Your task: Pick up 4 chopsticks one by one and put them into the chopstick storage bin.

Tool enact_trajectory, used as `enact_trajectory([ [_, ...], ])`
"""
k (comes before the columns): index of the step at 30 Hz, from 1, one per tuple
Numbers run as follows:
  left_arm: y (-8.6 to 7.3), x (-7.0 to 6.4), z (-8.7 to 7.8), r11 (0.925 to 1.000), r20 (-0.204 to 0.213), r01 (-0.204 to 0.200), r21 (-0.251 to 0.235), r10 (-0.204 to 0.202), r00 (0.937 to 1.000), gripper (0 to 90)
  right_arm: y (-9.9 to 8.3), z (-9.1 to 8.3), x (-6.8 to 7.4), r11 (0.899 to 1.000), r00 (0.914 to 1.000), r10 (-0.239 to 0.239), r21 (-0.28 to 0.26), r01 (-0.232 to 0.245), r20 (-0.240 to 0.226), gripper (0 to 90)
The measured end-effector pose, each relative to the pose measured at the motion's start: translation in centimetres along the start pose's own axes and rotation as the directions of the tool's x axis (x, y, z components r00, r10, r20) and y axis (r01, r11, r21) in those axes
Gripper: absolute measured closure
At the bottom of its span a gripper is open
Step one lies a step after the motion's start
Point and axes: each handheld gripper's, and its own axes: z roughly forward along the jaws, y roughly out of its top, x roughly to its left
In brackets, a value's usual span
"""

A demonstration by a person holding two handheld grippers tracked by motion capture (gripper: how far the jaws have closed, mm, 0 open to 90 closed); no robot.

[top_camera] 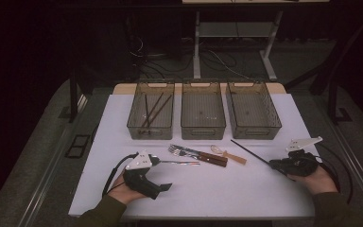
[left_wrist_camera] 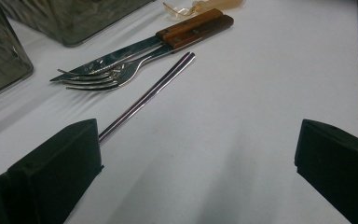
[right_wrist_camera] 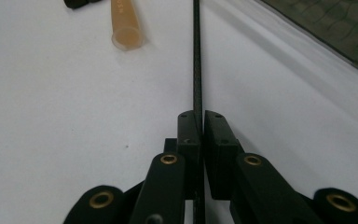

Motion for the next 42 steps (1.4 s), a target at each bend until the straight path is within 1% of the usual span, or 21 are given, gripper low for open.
enact_trajectory([
  [13, 0.0, 0.0, 0.0, 1.0000, 0.000, 0.000, -0.001, 0.000, 1.0000, 0.0, 0.5, -1.7, 0.0, 0.997, 0.9996, 0.015, -0.078, -0.016, -0.022, 85.1],
  [19, 0.0, 0.0, 0.0, 1.0000, 0.000, -0.001, 0.000, 0.001, 1.0000, 0.0, 0.7, -2.5, 0.2, 0.993, 0.9992, 0.018, -0.120, -0.022, -0.037, 85.1],
  [21, 0.0, 0.0, 0.0, 1.0000, 0.000, -0.001, 0.000, 0.001, 1.0000, 0.0, 0.8, -2.8, 0.2, 0.990, 0.9985, 0.024, -0.136, -0.030, -0.050, 85.1],
  [27, 0.0, 0.0, 0.0, 1.0000, 0.000, -0.001, 0.001, 0.001, 1.0000, 0.0, 1.1, -3.4, 0.5, 0.985, 0.9981, 0.010, -0.172, -0.020, -0.061, 85.1],
  [31, 0.0, 0.0, -0.1, 1.0000, 0.000, -0.001, -0.001, 0.001, 1.0000, 0.0, 1.4, -3.6, 0.8, 0.983, 0.9965, 0.007, -0.181, -0.022, -0.083, 85.1],
  [32, 0.0, 0.0, -0.1, 1.0000, 0.000, -0.001, -0.001, 0.001, 1.0000, 0.0, 1.4, -3.7, 0.9, 0.983, 0.9962, 0.000, -0.183, -0.016, -0.088, 85.1],
  [37, 0.0, 0.0, 0.0, 1.0000, 0.001, -0.001, 0.000, 0.001, 1.0000, 0.0, 1.9, -3.8, 1.3, 0.978, 0.9941, -0.020, -0.209, -0.002, -0.106, 85.1],
  [42, 0.0, 0.0, 0.0, 1.0000, 0.000, -0.001, 0.001, 0.001, 1.0000, 0.0, 2.5, -3.7, 1.8, 0.975, 0.9915, -0.032, -0.220, 0.003, -0.126, 85.1],
])
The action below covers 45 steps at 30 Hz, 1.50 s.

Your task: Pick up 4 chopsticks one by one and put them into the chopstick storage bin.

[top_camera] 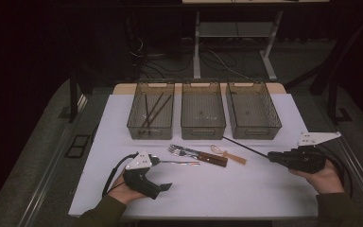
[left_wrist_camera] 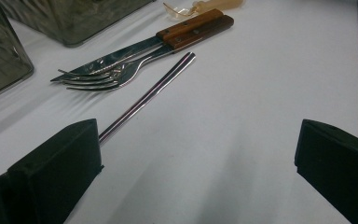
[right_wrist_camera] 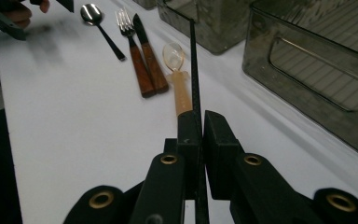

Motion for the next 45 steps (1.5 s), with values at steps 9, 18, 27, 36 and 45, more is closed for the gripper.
enact_trajectory([
  [9, 0.0, 0.0, 0.0, 1.0000, -0.002, 0.001, -0.001, -0.001, 1.0000, 0.0, 1.1, 0.5, 0.7, 0.999, 0.9994, -0.014, -0.033, 0.013, -0.030, 85.1],
  [18, 0.0, -0.1, 0.1, 0.9999, -0.004, 0.009, -0.007, -0.009, 0.9999, 0.0, 2.8, 1.4, 1.4, 0.997, 0.9980, -0.027, -0.070, 0.023, -0.057, 85.1],
  [27, 0.0, -0.1, 0.1, 1.0000, -0.003, 0.006, -0.007, -0.006, 1.0000, 0.0, 4.2, 2.7, 1.7, 0.997, 0.9979, -0.027, -0.076, 0.023, -0.058, 85.0],
  [36, 0.0, 0.0, 0.0, 1.0000, -0.003, -0.002, -0.006, 0.002, 1.0000, 0.0, 6.1, 4.6, 2.2, 0.997, 0.9979, -0.025, -0.078, 0.021, -0.060, 85.1],
  [45, 0.0, 0.1, 0.0, 1.0000, 0.002, -0.002, -0.009, 0.002, 1.0000, 0.0, 7.7, 6.5, 2.7, 0.997, 0.9981, -0.023, -0.081, 0.018, -0.058, 85.1],
])
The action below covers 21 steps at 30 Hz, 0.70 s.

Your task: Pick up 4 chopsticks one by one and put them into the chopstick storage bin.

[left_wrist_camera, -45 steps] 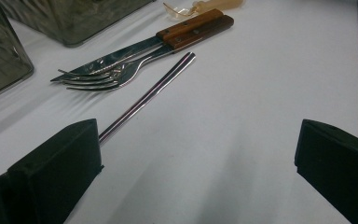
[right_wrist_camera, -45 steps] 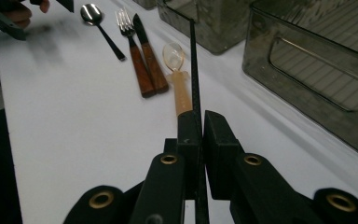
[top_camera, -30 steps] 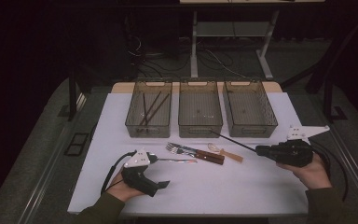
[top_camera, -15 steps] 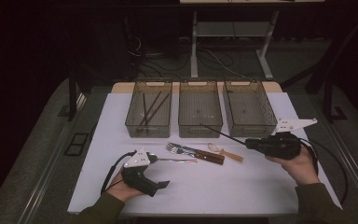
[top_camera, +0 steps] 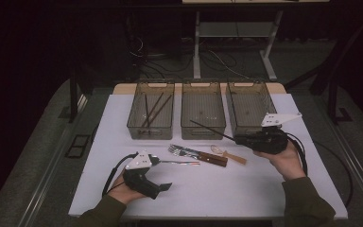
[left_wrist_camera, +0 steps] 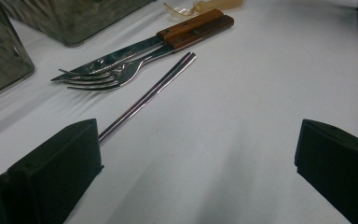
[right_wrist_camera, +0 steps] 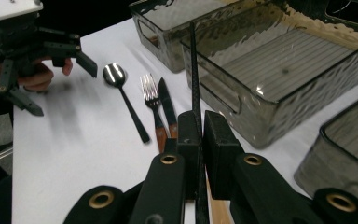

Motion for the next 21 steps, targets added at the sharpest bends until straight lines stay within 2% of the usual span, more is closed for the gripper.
enact_trajectory([
  [7, 0.0, -0.1, 0.0, 1.0000, -0.004, 0.002, 0.007, -0.002, 1.0000, 0.0, 1.2, 1.7, 0.2, 1.000, 1.0000, -0.002, 0.000, 0.002, 0.001, 85.0],
  [16, 0.0, 0.0, 0.0, 1.0000, -0.006, 0.000, 0.004, 0.000, 1.0000, 0.0, 2.4, 3.7, 0.2, 0.998, 0.9990, 0.045, -0.039, -0.045, -0.002, 85.0],
  [21, 0.0, 0.0, -0.1, 1.0000, -0.005, 0.002, 0.001, -0.002, 1.0000, 0.0, 3.5, 5.0, 0.5, 0.999, 0.9989, 0.045, -0.028, -0.044, 0.016, 85.0],
])
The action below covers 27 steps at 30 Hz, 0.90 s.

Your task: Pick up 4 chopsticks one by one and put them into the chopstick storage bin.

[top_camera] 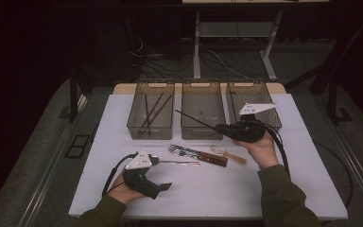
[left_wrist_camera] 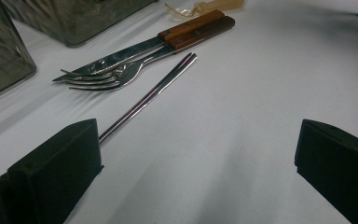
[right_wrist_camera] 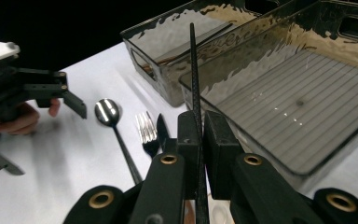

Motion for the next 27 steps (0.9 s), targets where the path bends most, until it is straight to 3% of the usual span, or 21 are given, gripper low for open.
enact_trajectory([
  [10, 0.0, 0.0, 0.0, 1.0000, 0.006, -0.001, -0.002, 0.001, 1.0000, 0.0, 2.1, 2.7, 0.3, 1.000, 0.9997, -0.008, 0.024, 0.008, 0.024, 85.0],
  [27, 0.0, -0.1, 0.0, 1.0000, 0.013, -0.001, -0.003, 0.001, 0.9999, 0.0, 5.4, 8.0, 1.1, 0.999, 0.9937, 0.013, 0.048, -0.019, 0.111, 85.0],
])
